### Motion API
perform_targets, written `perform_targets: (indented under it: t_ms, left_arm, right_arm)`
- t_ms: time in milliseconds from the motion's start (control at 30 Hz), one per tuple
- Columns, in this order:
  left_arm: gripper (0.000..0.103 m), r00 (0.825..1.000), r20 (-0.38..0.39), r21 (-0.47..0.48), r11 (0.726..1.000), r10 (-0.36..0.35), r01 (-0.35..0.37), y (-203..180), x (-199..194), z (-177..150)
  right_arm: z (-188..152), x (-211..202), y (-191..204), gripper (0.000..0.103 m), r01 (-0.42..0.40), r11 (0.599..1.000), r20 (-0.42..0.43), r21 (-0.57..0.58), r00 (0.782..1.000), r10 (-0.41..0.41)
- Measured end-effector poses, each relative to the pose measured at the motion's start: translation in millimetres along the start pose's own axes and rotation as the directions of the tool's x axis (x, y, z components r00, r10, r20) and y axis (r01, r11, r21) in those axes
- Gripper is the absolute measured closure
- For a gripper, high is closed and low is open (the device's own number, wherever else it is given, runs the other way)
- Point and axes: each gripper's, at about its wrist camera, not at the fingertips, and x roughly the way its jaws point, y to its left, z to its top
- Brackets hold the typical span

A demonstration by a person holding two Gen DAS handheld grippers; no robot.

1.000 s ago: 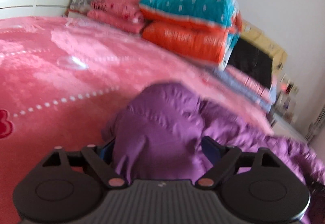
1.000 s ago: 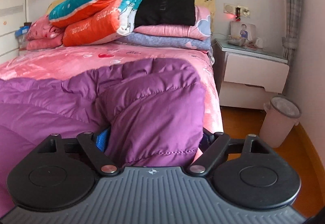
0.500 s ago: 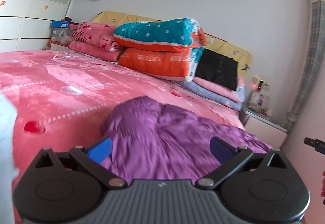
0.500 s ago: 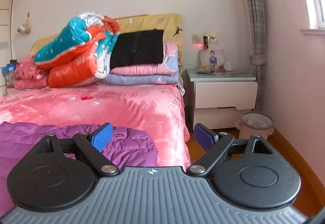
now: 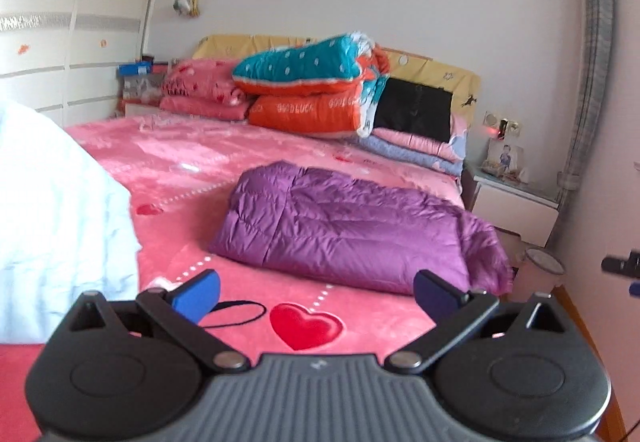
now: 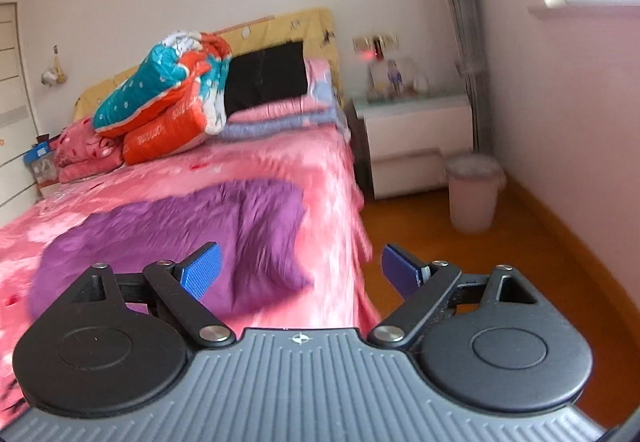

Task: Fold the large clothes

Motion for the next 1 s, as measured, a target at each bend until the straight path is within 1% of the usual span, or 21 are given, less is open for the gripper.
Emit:
perform_targets:
  t_ms: [100, 167, 200, 267, 333, 433, 567, 633, 767, 867, 1000]
  left_arm:
    - [0.001, 0.999, 0.032, 0.014, 1.000, 0.005, -0.005, -12.6, -45.6, 0.0]
    - [0.001, 0.999, 0.047, 0.015, 1.000, 0.010, -0.011, -17.7, -68.7, -4.3]
    - [0.001, 0.999, 0.038, 0.014, 1.000, 0.013, -0.013, -21.4, -79.9, -7.2]
    - [0.001, 1.000, 0.012, 0.011, 1.000, 0.024, -0.024, -26.3, -95.9, -11.8]
    - [0.001, 1.000, -0.007, 0.001, 1.000, 0.028, -0.028, -29.3, -110.8, -15.8]
    - [0.001, 0.999, -0.032, -0.030, 0.999, 0.013, -0.014, -28.3, -131.9, -20.6]
    - [0.001, 0.999, -0.043, -0.048, 0.998, 0.025, -0.027, -24.4, -154.0, -21.7]
    - [0.001, 0.999, -0.036, -0.054, 0.998, 0.029, -0.031, -23.9, -166.8, -22.6]
    - [0.001, 0.998, -0.015, -0.042, 0.997, 0.057, -0.058, -23.6, -185.1, -23.5]
    - [0.001, 0.997, 0.003, -0.020, 0.996, 0.082, -0.082, -25.5, -192.5, -23.5]
    - [0.001, 0.996, 0.015, -0.024, 0.996, 0.089, -0.089, -25.2, -197.2, -24.6]
  right_arm:
    - [-9.9, -54.8, 1.3, 0.000, -0.011, 1.000, -0.002, -0.023, 1.000, 0.011]
    - [-12.5, -86.5, -2.8, 0.000, -0.070, 0.997, 0.022, -0.011, 0.997, 0.070]
    - [-14.2, -103.7, -4.4, 0.000, -0.090, 0.996, 0.034, -0.006, 0.995, 0.090]
    - [-17.9, -136.0, -2.0, 0.000, -0.082, 0.996, 0.059, -0.036, 0.995, 0.084]
    - [-21.1, -162.3, -1.0, 0.000, -0.094, 0.994, 0.091, -0.056, 0.991, 0.099]
    - [-22.0, -192.7, -3.8, 0.000, -0.131, 0.991, 0.114, -0.034, 0.984, 0.134]
    - [-16.2, -210.9, -2.5, 0.000, -0.151, 0.988, 0.108, -0.032, 0.982, 0.154]
    - [-13.8, -218.8, -1.2, 0.000, -0.159, 0.987, 0.107, -0.031, 0.981, 0.161]
    - [-12.5, -226.9, 5.5, 0.000, -0.161, 0.985, 0.123, -0.070, 0.978, 0.169]
    - [-15.5, -235.4, 10.5, 0.000, -0.170, 0.981, 0.124, -0.089, 0.976, 0.180]
    - [-19.0, -238.9, 14.7, 0.000, -0.180, 0.977, 0.128, -0.117, 0.972, 0.195]
